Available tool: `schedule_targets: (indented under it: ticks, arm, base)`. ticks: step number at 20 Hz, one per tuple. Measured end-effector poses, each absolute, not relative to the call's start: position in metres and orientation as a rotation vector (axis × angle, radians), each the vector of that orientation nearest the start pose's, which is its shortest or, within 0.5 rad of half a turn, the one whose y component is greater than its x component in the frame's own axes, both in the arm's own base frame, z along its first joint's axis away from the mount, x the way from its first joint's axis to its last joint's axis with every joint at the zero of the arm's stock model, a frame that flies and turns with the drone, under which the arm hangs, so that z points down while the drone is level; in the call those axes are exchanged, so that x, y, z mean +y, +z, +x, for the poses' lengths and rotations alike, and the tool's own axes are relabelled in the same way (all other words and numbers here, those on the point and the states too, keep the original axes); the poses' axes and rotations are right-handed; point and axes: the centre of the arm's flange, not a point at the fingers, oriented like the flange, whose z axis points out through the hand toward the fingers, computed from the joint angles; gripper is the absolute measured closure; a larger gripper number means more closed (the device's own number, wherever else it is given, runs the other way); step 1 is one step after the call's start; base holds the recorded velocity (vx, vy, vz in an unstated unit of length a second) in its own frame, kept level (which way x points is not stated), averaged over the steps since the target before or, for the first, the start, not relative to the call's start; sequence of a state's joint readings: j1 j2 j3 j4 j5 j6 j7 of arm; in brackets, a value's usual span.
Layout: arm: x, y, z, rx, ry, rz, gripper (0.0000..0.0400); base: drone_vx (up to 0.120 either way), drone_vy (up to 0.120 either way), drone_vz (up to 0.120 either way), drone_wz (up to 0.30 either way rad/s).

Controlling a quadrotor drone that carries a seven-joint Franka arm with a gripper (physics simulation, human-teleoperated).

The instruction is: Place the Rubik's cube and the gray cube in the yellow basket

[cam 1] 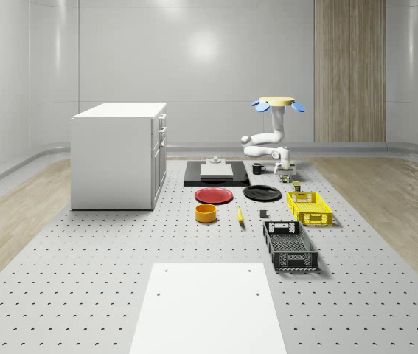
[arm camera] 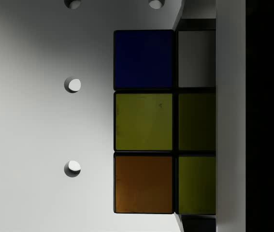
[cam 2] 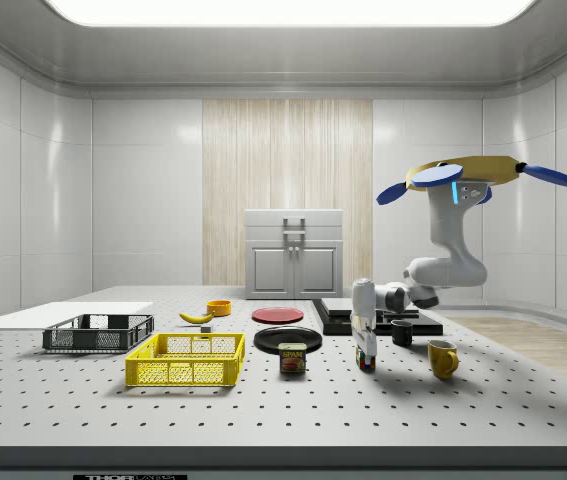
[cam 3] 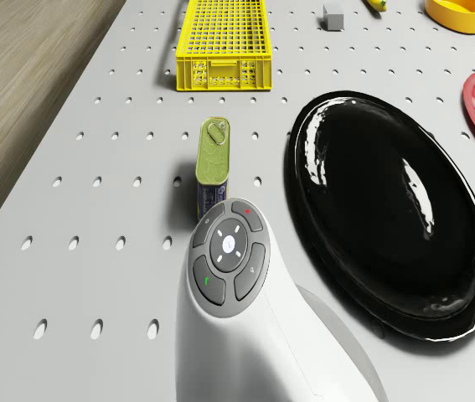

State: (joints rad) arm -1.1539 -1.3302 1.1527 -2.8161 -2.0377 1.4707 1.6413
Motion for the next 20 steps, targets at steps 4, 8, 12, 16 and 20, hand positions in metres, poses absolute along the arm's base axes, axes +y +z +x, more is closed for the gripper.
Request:
schedule_targets:
  ticks: [4, 8, 12, 16, 20]
  arm:
    - [-0.006, 0.547, 0.314, -0.002, 0.785, 0.0, 0.0066]
    - [-0.006, 0.547, 0.315, -0.002, 0.785, 0.0, 0.0072]
    - [-0.006, 0.542, 0.315, -0.002, 0.785, 0.0, 0.0074]
    - [-0.006, 0.528, 0.315, -0.002, 0.785, 0.001, 0.0075]
    - [-0.006, 0.515, 0.315, -0.002, 0.785, 0.001, 0.0075]
  base:
    - [0.0, 0.0, 0.0, 0.0]
    - [0.0, 0.0, 0.0, 0.0]
    - [0.0, 0.0, 0.0, 0.0]
    - [0.0, 0.0, 0.05, 0.0]
    - [0.0, 0.0, 0.12, 0.0]
